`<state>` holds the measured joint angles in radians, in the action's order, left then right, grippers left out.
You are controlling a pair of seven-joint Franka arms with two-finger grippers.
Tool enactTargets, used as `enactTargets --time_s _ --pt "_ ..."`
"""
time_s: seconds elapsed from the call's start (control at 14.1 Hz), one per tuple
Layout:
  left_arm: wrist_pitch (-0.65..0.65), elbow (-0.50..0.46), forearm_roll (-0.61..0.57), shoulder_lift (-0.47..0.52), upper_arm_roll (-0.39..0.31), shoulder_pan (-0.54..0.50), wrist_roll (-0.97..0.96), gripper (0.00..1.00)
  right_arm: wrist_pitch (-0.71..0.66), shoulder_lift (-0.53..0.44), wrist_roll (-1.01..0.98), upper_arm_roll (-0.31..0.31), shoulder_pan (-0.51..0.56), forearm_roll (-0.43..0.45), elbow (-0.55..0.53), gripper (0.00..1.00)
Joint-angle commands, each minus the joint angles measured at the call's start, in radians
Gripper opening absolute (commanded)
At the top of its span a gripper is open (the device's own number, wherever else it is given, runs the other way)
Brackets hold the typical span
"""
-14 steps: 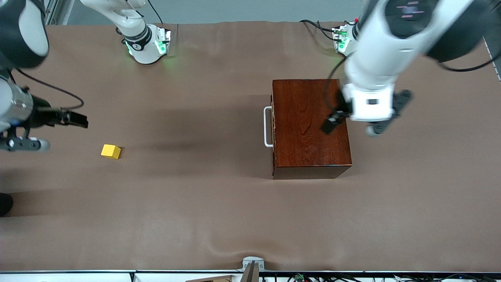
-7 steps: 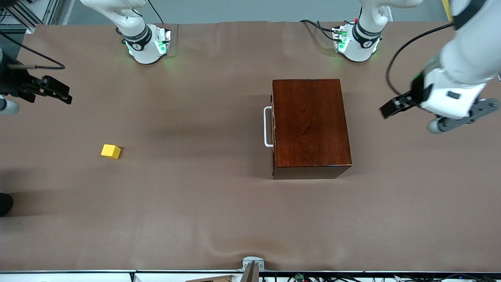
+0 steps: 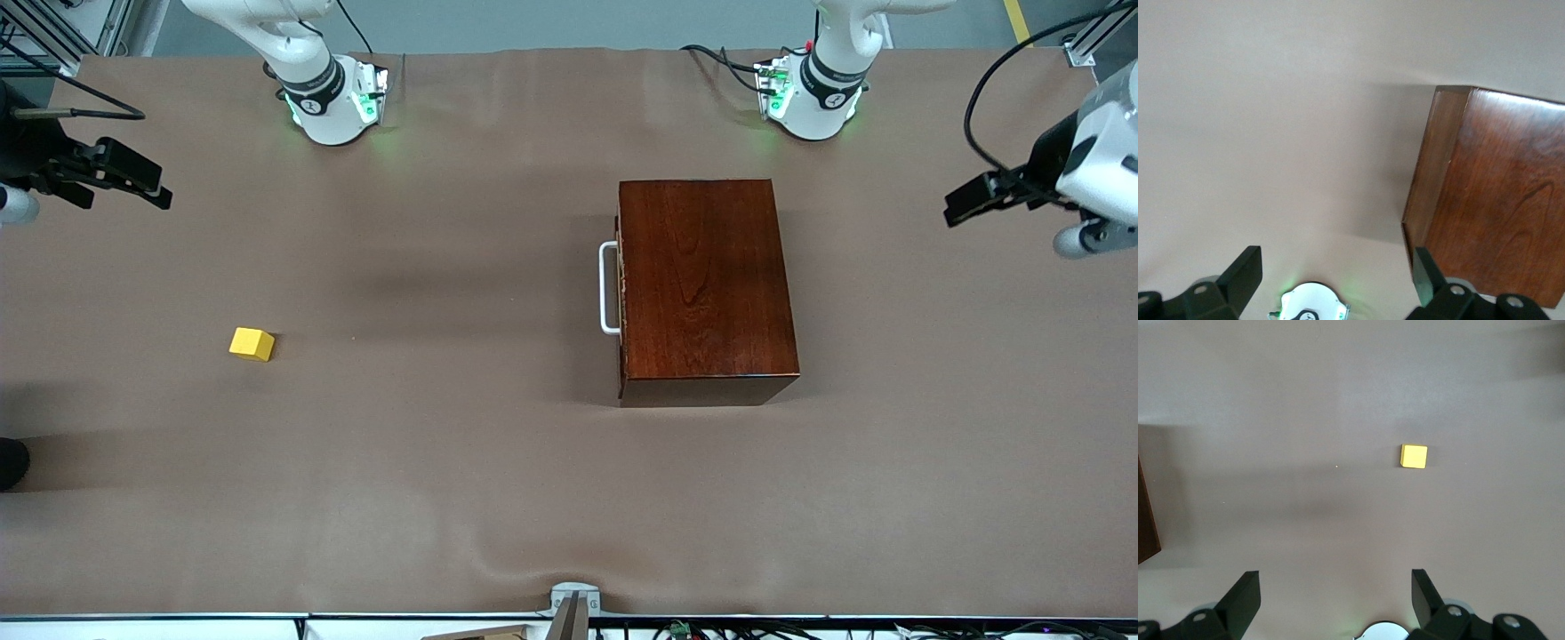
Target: Open drawer, take yellow block, close drawer
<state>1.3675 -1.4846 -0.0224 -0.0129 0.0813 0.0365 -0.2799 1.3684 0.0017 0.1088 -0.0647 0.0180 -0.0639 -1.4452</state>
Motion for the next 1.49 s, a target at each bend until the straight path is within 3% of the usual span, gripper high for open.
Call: enactTargets --time_s 0.0,0.14,0.64,1.42 --pt "0.064 -0.155 -0.001 0.125 0.047 -0.041 0.042 1.00 0.011 -0.025 -0.001 -0.004 0.005 -0.001 -0.031 1.00" --pt "0.064 -0.148 0.001 0.123 0.048 -0.043 0.039 1.00 0.012 -0.025 -0.003 -0.009 -0.001 0.044 -0.027 1.00" --pt "0.061 -0.105 -0.001 0.099 0.038 -0.047 0.033 1.00 0.015 -0.023 -0.009 -0.009 -0.001 0.070 -0.024 1.00" --pt "0.058 -0.091 -0.001 0.100 0.040 -0.046 0.042 1.00 0.018 -0.020 -0.024 -0.007 -0.001 0.059 -0.026 1.00"
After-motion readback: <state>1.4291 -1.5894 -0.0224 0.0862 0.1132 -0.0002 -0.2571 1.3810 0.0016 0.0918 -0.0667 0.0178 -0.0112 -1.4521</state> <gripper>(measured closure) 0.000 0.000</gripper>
